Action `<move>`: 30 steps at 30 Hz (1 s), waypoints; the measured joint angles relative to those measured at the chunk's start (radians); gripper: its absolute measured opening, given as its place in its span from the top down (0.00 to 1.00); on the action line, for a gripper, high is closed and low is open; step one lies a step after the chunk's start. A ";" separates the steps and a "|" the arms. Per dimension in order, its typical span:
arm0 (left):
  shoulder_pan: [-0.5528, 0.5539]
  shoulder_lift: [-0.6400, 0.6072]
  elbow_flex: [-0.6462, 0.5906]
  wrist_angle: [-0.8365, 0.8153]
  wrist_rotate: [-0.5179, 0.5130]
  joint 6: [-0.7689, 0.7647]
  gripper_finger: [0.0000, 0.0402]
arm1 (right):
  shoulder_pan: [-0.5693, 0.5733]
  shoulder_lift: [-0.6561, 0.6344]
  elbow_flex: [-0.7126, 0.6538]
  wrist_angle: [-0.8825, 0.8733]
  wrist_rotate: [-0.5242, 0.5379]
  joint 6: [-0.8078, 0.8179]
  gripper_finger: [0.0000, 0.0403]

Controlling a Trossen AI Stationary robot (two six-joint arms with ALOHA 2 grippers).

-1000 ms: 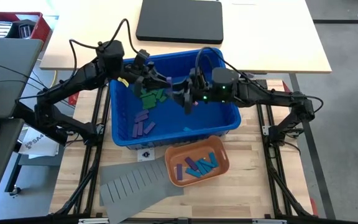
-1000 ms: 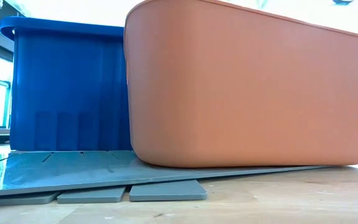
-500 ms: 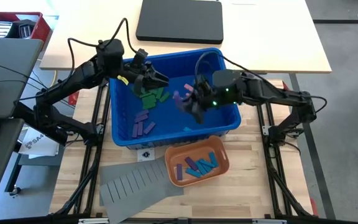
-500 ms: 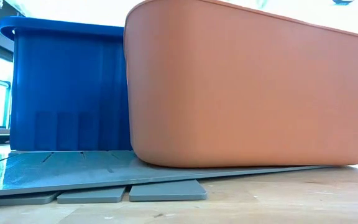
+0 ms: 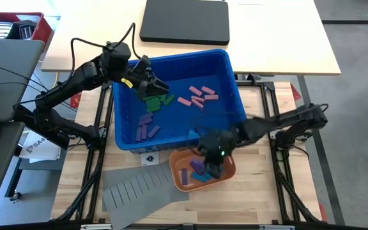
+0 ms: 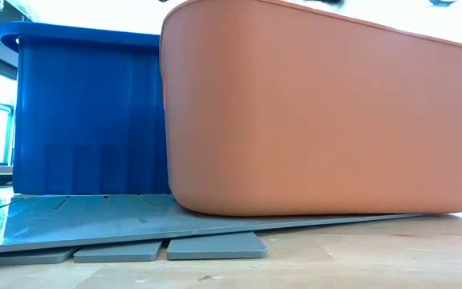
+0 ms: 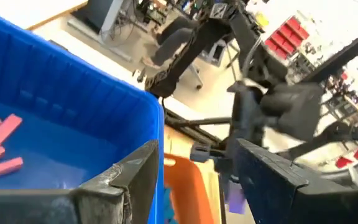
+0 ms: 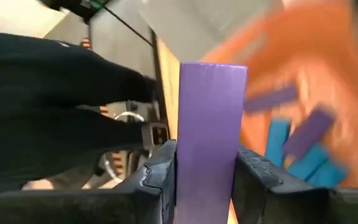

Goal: Sort blocks
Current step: Put the purple block into the orange bin

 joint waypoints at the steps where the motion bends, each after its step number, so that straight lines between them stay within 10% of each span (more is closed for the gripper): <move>1: 0.000 -0.001 0.000 -0.012 0.005 0.006 0.50 | 0.012 0.000 -0.043 0.028 0.002 0.056 0.75; 13: 0.000 -0.005 0.000 -0.061 0.031 0.039 0.50 | 0.056 0.008 -0.347 0.197 0.198 0.579 0.75; 30: 0.000 -0.005 0.000 -0.066 0.027 0.038 0.50 | 0.034 0.210 -0.379 0.264 0.153 0.600 0.73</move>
